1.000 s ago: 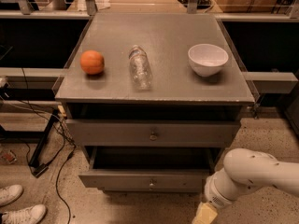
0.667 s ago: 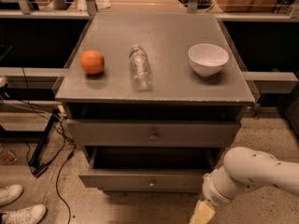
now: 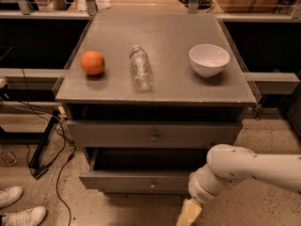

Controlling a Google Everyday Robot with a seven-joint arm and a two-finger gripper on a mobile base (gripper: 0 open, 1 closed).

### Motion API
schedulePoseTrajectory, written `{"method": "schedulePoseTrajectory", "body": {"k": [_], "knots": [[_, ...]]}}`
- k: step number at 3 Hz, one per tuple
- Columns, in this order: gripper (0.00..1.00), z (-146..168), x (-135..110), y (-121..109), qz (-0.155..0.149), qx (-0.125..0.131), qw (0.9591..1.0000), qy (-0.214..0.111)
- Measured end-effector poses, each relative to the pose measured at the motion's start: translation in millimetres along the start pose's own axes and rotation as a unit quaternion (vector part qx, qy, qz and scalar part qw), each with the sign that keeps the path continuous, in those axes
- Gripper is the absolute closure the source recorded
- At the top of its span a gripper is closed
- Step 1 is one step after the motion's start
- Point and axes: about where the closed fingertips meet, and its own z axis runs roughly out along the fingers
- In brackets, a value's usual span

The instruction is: Open middle drawer

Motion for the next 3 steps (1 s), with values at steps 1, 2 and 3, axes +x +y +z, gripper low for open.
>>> {"method": "schedulePoseTrajectory", "body": {"k": [1, 2, 3], "knots": [[0.00, 13, -19, -10, -0.016, 0.003, 0.9998, 0.007], [0.00, 26, -35, -28, -0.024, 0.012, 0.9995, 0.016], [0.00, 45, -46, -47, -0.028, 0.017, 0.9990, 0.031]]}}
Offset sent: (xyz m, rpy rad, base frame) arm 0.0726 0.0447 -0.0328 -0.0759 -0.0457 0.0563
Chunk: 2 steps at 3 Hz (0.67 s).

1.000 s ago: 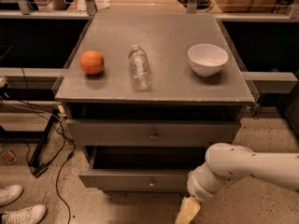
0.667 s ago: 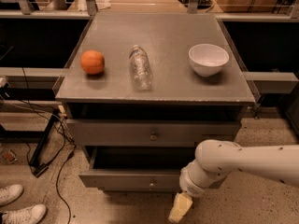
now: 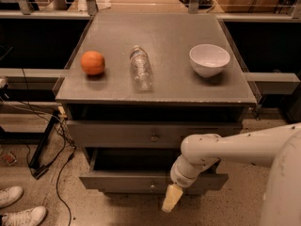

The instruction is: Open middle drawer

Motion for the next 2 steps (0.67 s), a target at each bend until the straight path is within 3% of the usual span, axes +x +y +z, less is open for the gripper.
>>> {"method": "schedulePoseTrajectory", "body": {"k": [1, 2], "knots": [[0.00, 37, 5, -25, 0.012, -0.011, 0.9997, 0.018], [0.00, 63, 16, -35, 0.023, -0.024, 0.9990, 0.030]]}}
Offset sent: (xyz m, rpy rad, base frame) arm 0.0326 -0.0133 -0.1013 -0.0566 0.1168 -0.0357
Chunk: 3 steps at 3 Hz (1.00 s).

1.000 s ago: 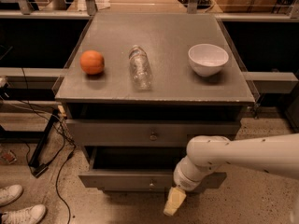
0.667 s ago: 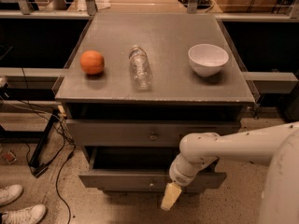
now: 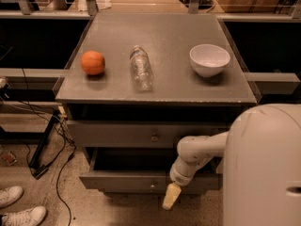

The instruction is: Open middle drawer

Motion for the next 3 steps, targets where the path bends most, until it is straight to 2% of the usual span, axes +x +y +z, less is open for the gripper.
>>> {"method": "schedulePoseTrajectory", "body": {"k": [2, 3], "knots": [[0.00, 3, 17, 4, 0.014, -0.009, 0.9998, 0.012], [0.19, 3, 17, 4, 0.014, -0.009, 0.9998, 0.012]]}}
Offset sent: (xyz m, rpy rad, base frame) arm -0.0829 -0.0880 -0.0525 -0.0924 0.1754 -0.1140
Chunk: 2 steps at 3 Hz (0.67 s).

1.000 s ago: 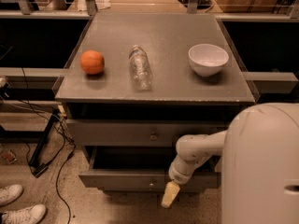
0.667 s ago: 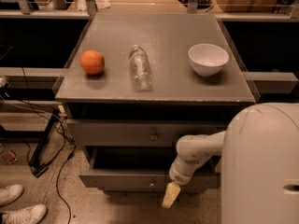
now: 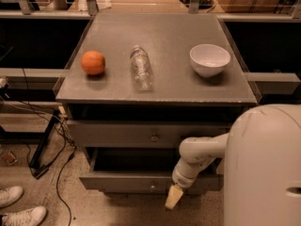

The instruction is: Open middle drawer

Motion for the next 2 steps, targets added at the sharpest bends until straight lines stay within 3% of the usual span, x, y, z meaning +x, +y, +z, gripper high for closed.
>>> {"method": "schedulePoseTrajectory", "body": {"k": [2], "knots": [[0.66, 0.1, 0.0, 0.0, 0.000, 0.000, 1.0000, 0.000]]}}
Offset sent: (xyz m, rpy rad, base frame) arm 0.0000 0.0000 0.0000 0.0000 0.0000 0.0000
